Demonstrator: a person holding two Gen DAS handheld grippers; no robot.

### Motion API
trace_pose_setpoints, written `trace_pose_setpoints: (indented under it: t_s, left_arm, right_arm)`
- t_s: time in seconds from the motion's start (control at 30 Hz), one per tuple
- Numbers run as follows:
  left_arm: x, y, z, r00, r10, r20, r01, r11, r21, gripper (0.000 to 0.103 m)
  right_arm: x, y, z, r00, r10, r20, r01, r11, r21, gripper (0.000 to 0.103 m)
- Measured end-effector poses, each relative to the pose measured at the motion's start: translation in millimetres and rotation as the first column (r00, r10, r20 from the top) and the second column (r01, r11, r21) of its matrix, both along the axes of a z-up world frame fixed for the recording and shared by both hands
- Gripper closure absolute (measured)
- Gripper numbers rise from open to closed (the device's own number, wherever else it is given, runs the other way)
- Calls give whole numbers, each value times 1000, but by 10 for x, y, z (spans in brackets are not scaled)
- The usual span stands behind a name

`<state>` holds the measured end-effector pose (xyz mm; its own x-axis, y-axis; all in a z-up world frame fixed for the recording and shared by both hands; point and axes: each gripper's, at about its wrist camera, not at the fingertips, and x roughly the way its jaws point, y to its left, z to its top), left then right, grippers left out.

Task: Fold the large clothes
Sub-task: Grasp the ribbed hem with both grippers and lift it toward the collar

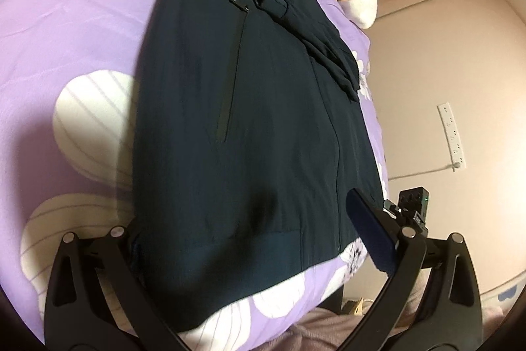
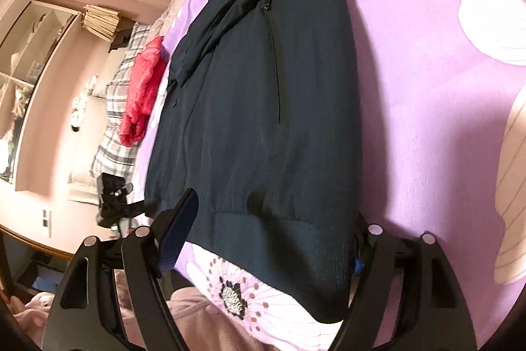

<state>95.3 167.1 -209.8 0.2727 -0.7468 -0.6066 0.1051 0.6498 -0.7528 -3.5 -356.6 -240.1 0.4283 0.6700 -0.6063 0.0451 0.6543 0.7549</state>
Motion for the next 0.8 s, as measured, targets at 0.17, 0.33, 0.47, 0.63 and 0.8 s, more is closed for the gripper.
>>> trace_pose_setpoints:
  t_s: [0.17, 0.33, 0.47, 0.63, 0.8]
  left_arm:
    - [52, -131, 12, 1000, 11, 15, -12, 997, 71, 8]
    - [71, -189, -9, 999, 39, 21, -41, 993, 107, 30]
    - [53, -192, -26, 997, 66, 26, -70, 985, 159, 55]
    - [41, -29, -128, 994, 110, 1, -109, 983, 150, 88]
    - [15, 38, -112, 993, 114, -21, -110, 985, 136, 92]
  right_arm:
    - [153, 118, 2, 1000, -11, 14, 12, 999, -30, 26]
    - [105, 187, -3, 998, -33, 59, 38, 996, -82, 36]
    - [22, 113, -63, 994, -76, 72, 83, 993, -89, 56]
    - [-85, 57, -147, 981, -162, 104, 170, 983, -66, 81]
    - [-144, 121, -92, 969, -207, 132, 217, 974, -66, 89]
